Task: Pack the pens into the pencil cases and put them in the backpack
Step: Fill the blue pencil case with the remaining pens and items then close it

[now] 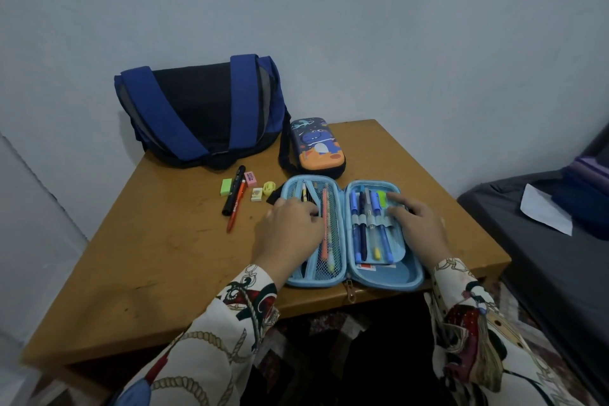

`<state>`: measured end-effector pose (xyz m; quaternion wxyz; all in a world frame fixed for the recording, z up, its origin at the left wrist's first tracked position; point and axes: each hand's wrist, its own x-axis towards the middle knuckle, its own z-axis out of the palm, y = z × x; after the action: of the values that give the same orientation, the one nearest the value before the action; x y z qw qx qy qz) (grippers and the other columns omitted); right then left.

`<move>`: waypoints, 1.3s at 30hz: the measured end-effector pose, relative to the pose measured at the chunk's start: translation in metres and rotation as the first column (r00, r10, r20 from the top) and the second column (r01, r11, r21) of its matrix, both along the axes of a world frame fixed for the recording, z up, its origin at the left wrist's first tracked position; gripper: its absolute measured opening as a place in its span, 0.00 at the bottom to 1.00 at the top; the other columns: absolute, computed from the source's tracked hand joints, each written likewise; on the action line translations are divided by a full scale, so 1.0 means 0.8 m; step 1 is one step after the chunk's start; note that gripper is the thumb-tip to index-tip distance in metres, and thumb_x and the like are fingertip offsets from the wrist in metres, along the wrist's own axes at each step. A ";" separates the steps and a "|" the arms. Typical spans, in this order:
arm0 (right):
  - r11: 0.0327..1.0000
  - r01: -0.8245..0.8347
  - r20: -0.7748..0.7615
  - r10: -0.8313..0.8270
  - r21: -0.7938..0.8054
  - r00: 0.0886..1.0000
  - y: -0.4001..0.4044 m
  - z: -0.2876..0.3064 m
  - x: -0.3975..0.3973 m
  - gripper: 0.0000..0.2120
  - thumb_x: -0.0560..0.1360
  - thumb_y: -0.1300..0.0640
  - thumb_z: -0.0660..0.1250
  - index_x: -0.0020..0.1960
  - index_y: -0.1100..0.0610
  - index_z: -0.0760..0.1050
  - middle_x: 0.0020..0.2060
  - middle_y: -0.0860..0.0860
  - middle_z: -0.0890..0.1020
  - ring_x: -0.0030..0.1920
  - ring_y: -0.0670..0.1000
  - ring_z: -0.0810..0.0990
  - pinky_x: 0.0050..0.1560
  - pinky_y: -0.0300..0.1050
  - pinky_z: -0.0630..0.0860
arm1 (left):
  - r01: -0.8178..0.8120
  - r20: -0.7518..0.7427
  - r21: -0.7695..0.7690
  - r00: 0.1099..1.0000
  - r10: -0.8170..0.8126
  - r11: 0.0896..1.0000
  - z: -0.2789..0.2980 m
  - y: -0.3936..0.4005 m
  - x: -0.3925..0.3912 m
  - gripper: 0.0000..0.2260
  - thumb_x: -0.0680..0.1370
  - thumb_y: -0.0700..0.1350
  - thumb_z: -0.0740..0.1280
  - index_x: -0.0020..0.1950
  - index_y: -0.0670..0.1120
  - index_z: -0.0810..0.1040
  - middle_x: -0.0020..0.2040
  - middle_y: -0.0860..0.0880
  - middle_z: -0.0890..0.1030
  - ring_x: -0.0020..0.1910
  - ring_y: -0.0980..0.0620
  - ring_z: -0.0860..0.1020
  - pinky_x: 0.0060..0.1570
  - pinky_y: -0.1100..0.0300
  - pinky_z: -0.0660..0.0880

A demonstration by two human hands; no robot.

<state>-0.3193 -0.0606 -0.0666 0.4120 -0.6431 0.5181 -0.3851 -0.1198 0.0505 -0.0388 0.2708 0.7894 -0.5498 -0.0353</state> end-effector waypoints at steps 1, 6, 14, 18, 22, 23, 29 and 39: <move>1.000 -0.001 -0.001 0.001 -0.004 1.000 -0.002 -0.002 0.000 0.12 0.63 0.38 0.63 0.44 0.26 0.78 0.51 0.42 0.82 0.56 0.50 0.79 0.62 0.58 0.75 | 0.017 0.002 0.033 1.000 -0.017 0.999 0.002 0.000 -0.001 0.16 0.75 0.48 0.57 0.56 0.55 0.82 0.51 0.53 0.79 0.57 0.48 0.71 0.54 0.48 0.73; 1.000 0.004 -0.033 -0.004 -0.017 0.999 -0.007 -0.008 -0.001 0.13 0.63 0.37 0.62 0.46 0.24 0.77 0.55 0.42 0.82 0.61 0.53 0.76 0.65 0.59 0.72 | -0.001 0.012 0.031 1.000 0.000 1.000 0.001 -0.005 0.005 0.14 0.79 0.49 0.59 0.61 0.57 0.78 0.54 0.53 0.79 0.59 0.48 0.71 0.56 0.48 0.73; 1.000 0.009 -0.027 -0.009 -0.013 1.000 -0.015 -0.017 -0.001 0.16 0.65 0.37 0.63 0.51 0.26 0.77 0.56 0.41 0.81 0.62 0.55 0.76 0.65 0.62 0.72 | 0.018 -0.142 -0.128 0.989 -0.036 0.992 -0.006 0.005 -0.002 0.11 0.80 0.56 0.56 0.55 0.56 0.75 0.39 0.56 0.78 0.38 0.50 0.77 0.35 0.51 0.78; 1.000 0.002 -0.022 -0.002 -0.006 1.000 -0.013 -0.015 -0.001 0.15 0.64 0.37 0.63 0.50 0.27 0.78 0.56 0.41 0.81 0.62 0.54 0.76 0.64 0.61 0.73 | -0.042 -0.207 -0.155 0.978 0.009 0.987 -0.002 0.003 0.007 0.09 0.79 0.57 0.57 0.56 0.59 0.72 0.39 0.56 0.77 0.32 0.53 0.76 0.28 0.56 0.71; 1.000 0.003 -0.012 -0.003 -0.021 1.000 -0.005 -0.005 0.000 0.12 0.62 0.38 0.63 0.45 0.29 0.79 0.56 0.43 0.82 0.58 0.50 0.77 0.64 0.58 0.73 | -0.265 -0.208 -0.233 0.954 0.218 0.936 0.005 -0.004 0.041 0.10 0.81 0.45 0.59 0.59 0.49 0.76 0.51 0.53 0.77 0.48 0.53 0.75 0.44 0.56 0.73; 1.000 0.004 -0.014 -0.004 -0.026 1.000 -0.003 -0.003 0.000 0.12 0.62 0.38 0.62 0.44 0.29 0.79 0.56 0.44 0.82 0.58 0.50 0.77 0.64 0.58 0.73 | -0.301 -0.155 -0.218 0.950 0.272 0.928 0.005 -0.007 0.050 0.11 0.80 0.42 0.59 0.61 0.46 0.76 0.54 0.49 0.78 0.54 0.50 0.73 0.50 0.54 0.72; 1.000 0.002 -0.020 -0.003 -0.026 1.000 -0.004 -0.006 0.000 0.14 0.63 0.37 0.63 0.48 0.28 0.79 0.54 0.42 0.82 0.58 0.51 0.78 0.64 0.60 0.73 | -0.317 0.129 -0.040 0.939 0.320 0.947 -0.010 -0.021 0.075 0.14 0.79 0.40 0.59 0.63 0.39 0.75 0.59 0.40 0.76 0.58 0.41 0.70 0.56 0.49 0.71; 0.998 0.036 0.064 -0.032 -0.049 0.997 0.006 0.004 0.000 0.15 0.68 0.37 0.62 0.50 0.36 0.82 0.53 0.44 0.83 0.57 0.51 0.80 0.61 0.61 0.76 | -0.340 0.158 -0.054 0.926 0.344 0.939 -0.018 -0.021 0.074 0.14 0.80 0.40 0.59 0.65 0.42 0.73 0.58 0.41 0.75 0.58 0.42 0.71 0.55 0.49 0.71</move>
<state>-0.3191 -0.0556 -0.0638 0.4053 -0.6318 0.5059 -0.4250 -0.0607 0.0337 -0.0530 0.2365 0.8697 -0.4248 0.0847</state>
